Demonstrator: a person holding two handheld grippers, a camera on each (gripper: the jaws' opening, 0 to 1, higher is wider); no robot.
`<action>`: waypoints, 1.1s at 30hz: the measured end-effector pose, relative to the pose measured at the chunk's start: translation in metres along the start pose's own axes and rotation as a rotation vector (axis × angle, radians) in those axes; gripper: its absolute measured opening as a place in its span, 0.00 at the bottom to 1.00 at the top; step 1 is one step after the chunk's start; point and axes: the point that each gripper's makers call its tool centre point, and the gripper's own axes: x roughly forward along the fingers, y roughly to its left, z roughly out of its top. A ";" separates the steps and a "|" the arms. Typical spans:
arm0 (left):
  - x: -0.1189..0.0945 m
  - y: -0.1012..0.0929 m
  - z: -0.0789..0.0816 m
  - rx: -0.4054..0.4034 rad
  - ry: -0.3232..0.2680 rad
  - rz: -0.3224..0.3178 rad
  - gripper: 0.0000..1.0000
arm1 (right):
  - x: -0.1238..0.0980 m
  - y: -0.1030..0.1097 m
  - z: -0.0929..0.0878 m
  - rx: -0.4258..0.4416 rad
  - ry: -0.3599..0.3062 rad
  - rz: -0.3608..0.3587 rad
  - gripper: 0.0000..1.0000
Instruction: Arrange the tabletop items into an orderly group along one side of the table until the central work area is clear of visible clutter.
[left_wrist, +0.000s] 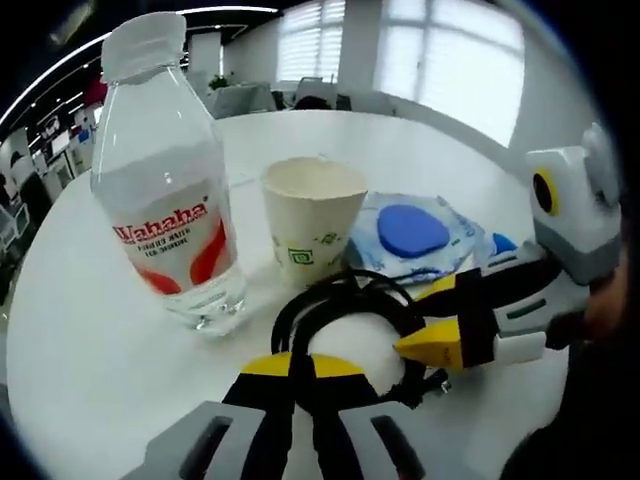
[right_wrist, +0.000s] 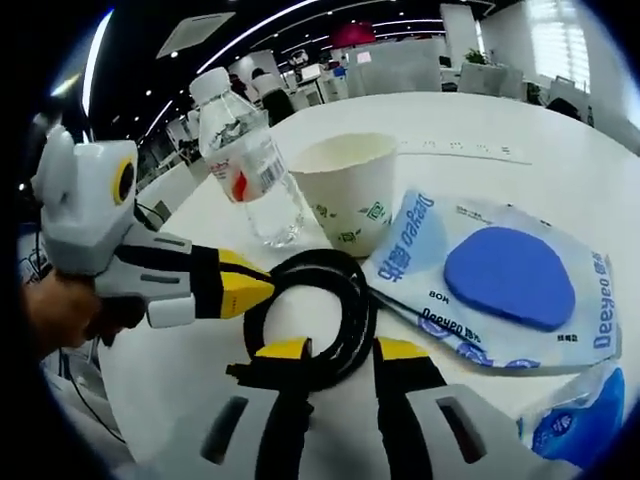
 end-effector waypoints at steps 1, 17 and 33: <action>0.001 -0.001 0.000 -0.007 -0.001 -0.002 0.00 | -0.001 -0.001 0.001 -0.005 -0.001 -0.002 0.12; -0.016 -0.006 0.006 -0.027 -0.004 -0.002 0.00 | -0.016 -0.001 0.010 -0.017 -0.032 0.005 0.00; -0.072 -0.021 0.026 -0.040 -0.105 0.052 0.00 | -0.059 0.018 0.025 -0.061 -0.120 0.050 0.00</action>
